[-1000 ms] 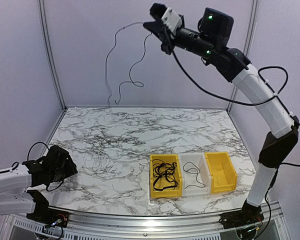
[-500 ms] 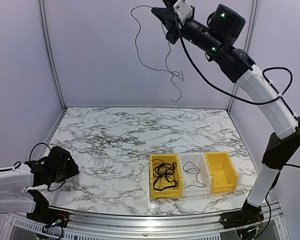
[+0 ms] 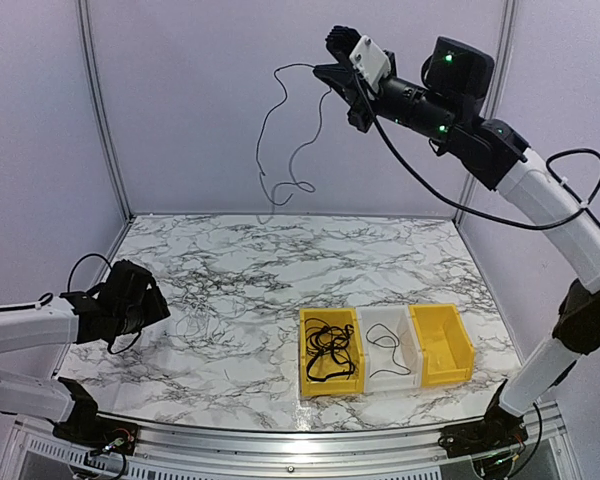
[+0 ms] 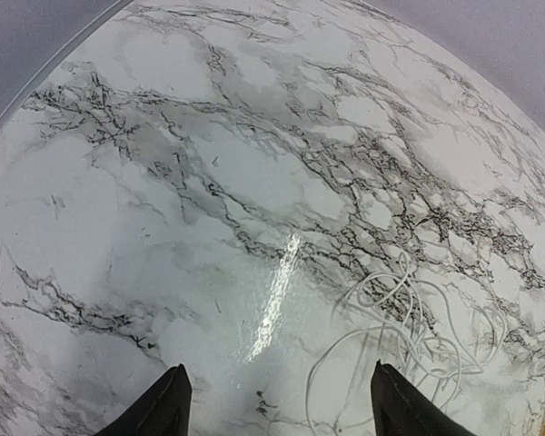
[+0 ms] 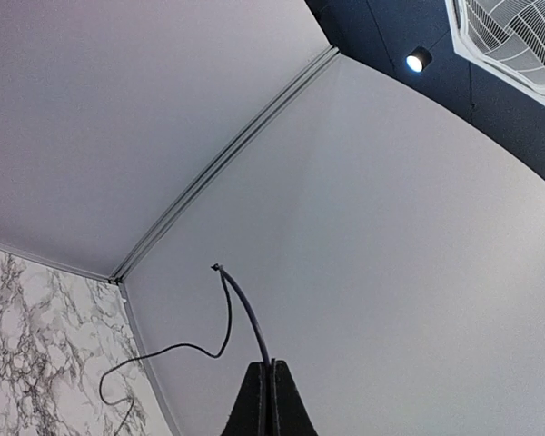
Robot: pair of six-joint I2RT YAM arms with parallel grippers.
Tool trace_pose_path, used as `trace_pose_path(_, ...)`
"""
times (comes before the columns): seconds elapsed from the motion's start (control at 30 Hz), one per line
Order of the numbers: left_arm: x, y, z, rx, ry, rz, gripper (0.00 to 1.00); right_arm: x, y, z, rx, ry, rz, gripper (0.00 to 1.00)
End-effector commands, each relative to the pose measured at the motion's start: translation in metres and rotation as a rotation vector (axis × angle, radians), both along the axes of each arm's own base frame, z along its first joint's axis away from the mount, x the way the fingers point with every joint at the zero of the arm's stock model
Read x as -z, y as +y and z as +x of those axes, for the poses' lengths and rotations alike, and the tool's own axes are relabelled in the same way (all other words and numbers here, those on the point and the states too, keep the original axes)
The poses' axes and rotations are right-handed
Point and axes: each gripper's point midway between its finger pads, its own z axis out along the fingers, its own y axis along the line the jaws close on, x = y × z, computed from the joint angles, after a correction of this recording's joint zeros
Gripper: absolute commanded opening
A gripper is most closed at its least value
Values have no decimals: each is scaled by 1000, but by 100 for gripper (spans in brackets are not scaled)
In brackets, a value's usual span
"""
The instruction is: Untangle the cables
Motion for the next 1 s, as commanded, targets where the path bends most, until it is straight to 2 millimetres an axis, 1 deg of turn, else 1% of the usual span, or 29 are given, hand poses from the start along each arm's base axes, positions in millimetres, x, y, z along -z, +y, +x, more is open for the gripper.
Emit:
trace_pose_path(0.0, -14, -6, 28, -9, -29, 49, 71, -11, -23, -22, -7, 39, 24, 0)
trace_pose_path(0.13, -9, -19, 46, -3, 2, 59, 71, -8, -41, -34, 8, 93, 19, 0)
trace_pose_path(0.17, -9, -23, 51, 2, 5, 56, 71, -2, -44, -36, 12, 109, 10, 0)
trace_pose_path(0.27, -8, -37, 64, 42, 7, 39, 71, 4, -61, -49, 31, 96, 0, 0)
trace_pose_path(0.33, -7, -42, 68, 52, 11, 33, 71, 4, -76, -57, 59, 79, 13, 0)
trace_pose_path(0.43, -3, -46, 73, 57, 18, 33, 71, 10, -96, -68, 91, 86, 0, 0)
trace_pose_path(0.47, -2, -47, 74, 59, 21, 33, 71, 14, -99, -72, 93, 96, -14, 0)
trace_pose_path(0.57, 0, -50, 77, 66, 31, 33, 71, 29, -107, -83, 76, 145, -48, 0)
trace_pose_path(0.7, 3, -55, 81, 82, 43, 37, 71, 51, -113, -92, 63, 209, -74, 0)
trace_pose_path(0.87, 4, -60, 87, 96, 53, 46, 71, 76, -118, -97, 59, 259, -102, 0)
trace_pose_path(0.97, 3, -61, 88, 103, 55, 49, 71, 98, -121, -96, 79, 287, -119, 0)
